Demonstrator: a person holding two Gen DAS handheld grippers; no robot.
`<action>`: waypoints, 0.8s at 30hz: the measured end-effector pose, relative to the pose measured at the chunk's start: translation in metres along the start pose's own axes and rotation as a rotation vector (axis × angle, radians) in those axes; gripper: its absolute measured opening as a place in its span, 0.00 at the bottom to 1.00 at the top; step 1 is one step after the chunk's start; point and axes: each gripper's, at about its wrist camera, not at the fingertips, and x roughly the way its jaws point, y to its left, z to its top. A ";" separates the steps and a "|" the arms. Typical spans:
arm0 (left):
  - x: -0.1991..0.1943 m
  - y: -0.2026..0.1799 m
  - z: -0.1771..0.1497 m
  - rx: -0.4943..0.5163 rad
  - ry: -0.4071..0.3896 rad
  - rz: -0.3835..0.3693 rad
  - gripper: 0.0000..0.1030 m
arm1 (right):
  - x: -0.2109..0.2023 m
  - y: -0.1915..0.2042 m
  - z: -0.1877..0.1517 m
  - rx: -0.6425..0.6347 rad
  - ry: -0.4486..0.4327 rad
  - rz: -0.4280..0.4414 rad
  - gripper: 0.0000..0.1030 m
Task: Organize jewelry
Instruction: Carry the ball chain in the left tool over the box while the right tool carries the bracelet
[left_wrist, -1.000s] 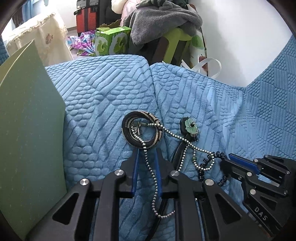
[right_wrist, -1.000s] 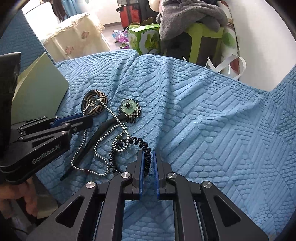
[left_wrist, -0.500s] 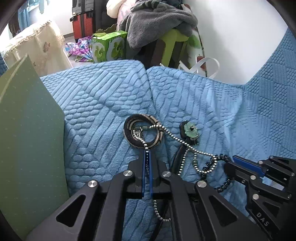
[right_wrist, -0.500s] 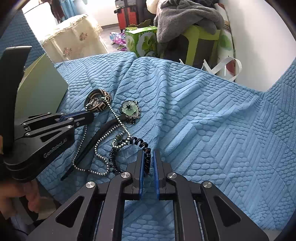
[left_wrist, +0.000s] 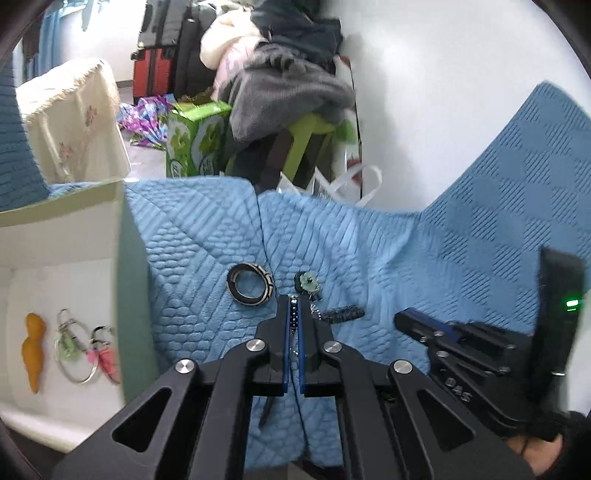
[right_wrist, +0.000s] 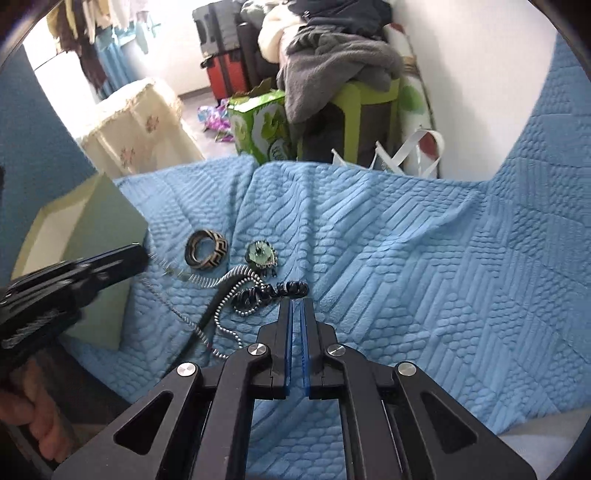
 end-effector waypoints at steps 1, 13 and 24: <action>-0.006 0.001 0.001 -0.012 -0.004 -0.009 0.02 | -0.002 0.000 0.000 0.004 0.001 0.002 0.02; -0.083 -0.006 0.023 -0.011 -0.067 -0.047 0.02 | -0.020 -0.004 0.004 0.065 0.027 0.062 0.04; -0.112 0.008 0.026 -0.010 -0.084 -0.048 0.02 | 0.061 0.032 -0.011 -0.091 0.149 0.065 0.49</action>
